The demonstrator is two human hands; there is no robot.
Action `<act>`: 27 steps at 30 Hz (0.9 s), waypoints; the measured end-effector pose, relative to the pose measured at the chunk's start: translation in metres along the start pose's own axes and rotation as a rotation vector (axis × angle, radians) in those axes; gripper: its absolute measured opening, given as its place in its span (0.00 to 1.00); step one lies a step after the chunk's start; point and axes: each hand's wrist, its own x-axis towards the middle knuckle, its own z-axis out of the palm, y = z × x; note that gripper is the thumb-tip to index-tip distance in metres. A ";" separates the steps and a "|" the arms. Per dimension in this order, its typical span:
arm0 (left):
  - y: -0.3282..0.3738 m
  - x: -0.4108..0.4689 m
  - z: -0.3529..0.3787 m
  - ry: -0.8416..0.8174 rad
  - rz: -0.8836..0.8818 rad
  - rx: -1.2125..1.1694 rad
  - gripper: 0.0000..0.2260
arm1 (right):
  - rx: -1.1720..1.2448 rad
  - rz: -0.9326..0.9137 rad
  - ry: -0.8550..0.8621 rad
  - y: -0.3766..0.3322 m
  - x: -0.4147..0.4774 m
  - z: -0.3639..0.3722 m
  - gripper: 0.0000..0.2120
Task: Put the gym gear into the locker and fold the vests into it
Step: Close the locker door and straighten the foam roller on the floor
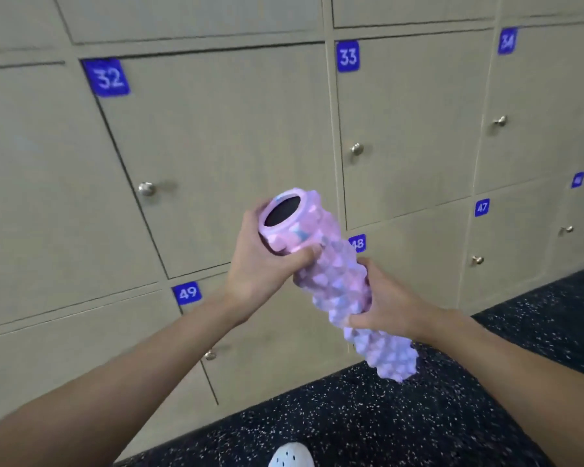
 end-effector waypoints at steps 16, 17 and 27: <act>0.003 -0.089 -0.306 0.413 -0.174 0.194 0.25 | 0.417 -0.379 -0.267 -0.308 0.073 0.204 0.30; -0.006 -0.095 -0.330 0.440 -0.188 0.204 0.24 | 0.439 -0.385 -0.287 -0.323 0.077 0.226 0.31; -0.078 -0.169 -0.525 0.680 -0.328 0.282 0.28 | 0.566 -0.354 -0.533 -0.448 0.110 0.432 0.33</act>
